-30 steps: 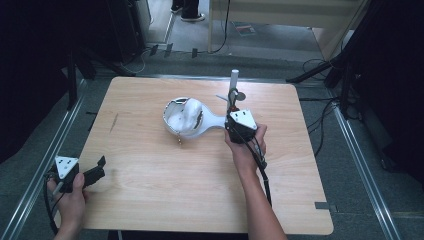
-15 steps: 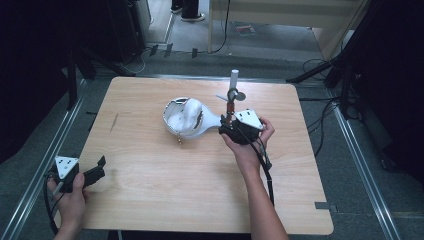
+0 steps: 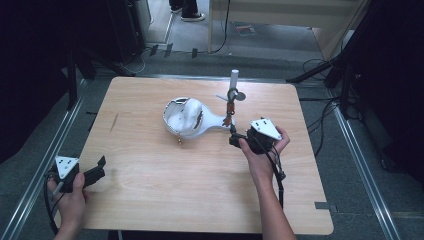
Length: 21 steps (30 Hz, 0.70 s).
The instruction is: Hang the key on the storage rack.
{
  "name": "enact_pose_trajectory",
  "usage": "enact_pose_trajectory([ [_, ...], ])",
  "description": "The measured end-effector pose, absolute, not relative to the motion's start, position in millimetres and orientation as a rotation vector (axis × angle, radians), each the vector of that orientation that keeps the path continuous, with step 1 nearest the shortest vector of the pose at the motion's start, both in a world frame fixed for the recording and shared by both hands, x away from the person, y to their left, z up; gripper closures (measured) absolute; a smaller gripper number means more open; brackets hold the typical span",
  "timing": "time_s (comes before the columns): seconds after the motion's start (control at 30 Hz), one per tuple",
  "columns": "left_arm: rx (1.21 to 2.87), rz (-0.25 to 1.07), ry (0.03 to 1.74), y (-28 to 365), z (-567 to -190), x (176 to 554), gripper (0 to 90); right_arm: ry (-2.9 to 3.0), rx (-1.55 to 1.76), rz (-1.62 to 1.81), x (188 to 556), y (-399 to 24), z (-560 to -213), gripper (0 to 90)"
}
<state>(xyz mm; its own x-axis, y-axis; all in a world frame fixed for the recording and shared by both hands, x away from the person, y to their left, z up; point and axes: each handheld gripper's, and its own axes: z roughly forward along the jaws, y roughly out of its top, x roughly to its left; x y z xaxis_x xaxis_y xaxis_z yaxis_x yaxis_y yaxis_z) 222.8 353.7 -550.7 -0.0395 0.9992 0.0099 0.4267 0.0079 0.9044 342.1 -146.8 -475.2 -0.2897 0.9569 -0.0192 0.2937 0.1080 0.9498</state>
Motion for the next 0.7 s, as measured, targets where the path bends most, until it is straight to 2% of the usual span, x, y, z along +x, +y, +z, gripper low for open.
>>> enact_pose_trajectory([
  [0.7, 1.508, 0.999, 1.561, 353, -551, 223, 9.5, 1.675, 1.278, 1.130, 306, -195, -500, 0.0],
])
